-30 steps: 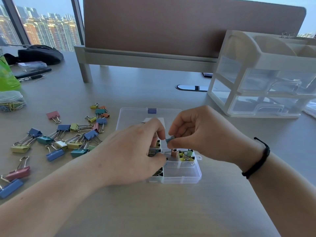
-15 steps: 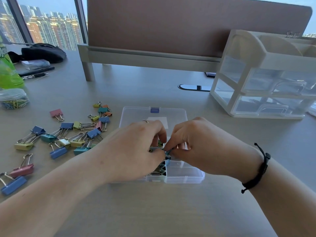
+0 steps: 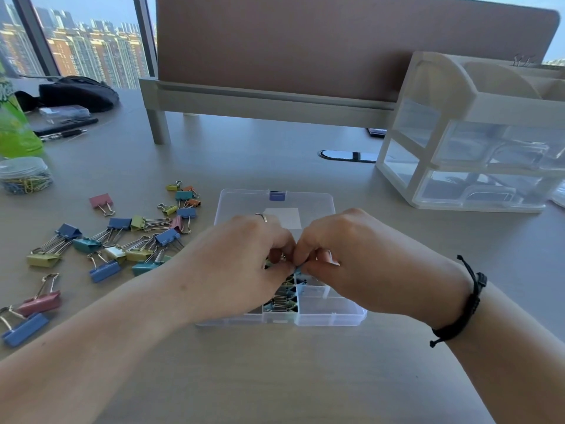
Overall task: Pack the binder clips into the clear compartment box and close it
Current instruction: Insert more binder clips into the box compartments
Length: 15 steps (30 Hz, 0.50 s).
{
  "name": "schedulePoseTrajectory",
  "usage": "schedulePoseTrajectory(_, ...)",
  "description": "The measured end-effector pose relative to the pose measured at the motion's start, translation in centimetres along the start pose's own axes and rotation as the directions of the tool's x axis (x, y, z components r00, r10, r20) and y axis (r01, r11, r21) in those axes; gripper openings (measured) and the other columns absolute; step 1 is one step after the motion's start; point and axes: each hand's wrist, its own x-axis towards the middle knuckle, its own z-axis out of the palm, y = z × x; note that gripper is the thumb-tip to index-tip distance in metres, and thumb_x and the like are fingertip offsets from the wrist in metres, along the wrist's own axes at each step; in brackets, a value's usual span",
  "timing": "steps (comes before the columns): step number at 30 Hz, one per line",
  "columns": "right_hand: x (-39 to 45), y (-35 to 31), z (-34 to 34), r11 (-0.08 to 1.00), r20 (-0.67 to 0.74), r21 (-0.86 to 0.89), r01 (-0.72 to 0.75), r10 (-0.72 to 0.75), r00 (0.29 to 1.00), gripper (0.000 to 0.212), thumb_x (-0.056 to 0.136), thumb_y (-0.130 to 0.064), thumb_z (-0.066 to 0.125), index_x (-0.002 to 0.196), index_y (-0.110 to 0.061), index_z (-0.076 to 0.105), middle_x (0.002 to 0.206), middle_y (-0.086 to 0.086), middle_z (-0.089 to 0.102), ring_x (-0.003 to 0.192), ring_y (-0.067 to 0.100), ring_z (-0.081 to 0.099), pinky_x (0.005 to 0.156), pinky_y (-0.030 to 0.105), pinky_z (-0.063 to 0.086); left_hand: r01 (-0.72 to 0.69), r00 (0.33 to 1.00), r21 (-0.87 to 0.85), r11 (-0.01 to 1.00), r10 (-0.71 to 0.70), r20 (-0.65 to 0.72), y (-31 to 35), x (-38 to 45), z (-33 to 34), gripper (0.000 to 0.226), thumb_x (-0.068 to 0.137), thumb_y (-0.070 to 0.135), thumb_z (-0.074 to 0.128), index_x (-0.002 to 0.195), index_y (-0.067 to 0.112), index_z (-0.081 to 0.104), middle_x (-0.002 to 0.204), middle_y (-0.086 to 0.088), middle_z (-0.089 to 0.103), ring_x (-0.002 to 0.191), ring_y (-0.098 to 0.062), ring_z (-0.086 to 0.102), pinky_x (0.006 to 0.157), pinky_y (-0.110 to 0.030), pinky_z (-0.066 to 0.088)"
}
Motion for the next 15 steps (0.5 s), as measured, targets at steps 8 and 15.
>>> schedulePoseTrajectory(8, 0.01, -0.06, -0.08, 0.999, 0.038, -0.043, -0.001, 0.003, 0.999, 0.020, 0.095, -0.021, 0.057, 0.098, -0.029, 0.075, 0.086, -0.009, 0.064, 0.079, 0.010, 0.057, 0.076, 0.031, 0.051, 0.008, 1.000, -0.074, 0.997, -0.008, -0.006, -0.48, 0.14, 0.18, 0.019, 0.083, 0.047, 0.053, 0.093, 0.044, 0.070, 0.081, 0.019, 0.063, 0.080, -0.003, 0.059, 0.070, -0.035, 0.053)
schedulePoseTrajectory(15, -0.01, 0.18, 0.00, 1.000, -0.018, -0.015, -0.026, 0.026, 1.000, 0.011, 0.091, -0.024, 0.062, 0.094, -0.032, 0.070, 0.079, -0.014, 0.062, 0.075, 0.007, 0.059, 0.068, 0.024, 0.050, 0.037, 0.999, -0.109, 0.993, -0.033, 0.030, -0.67, 0.44, 0.15, 0.025, 0.083, 0.049, 0.052, 0.097, 0.047, 0.071, 0.088, 0.020, 0.067, 0.084, -0.004, 0.062, 0.073, -0.037, 0.055)
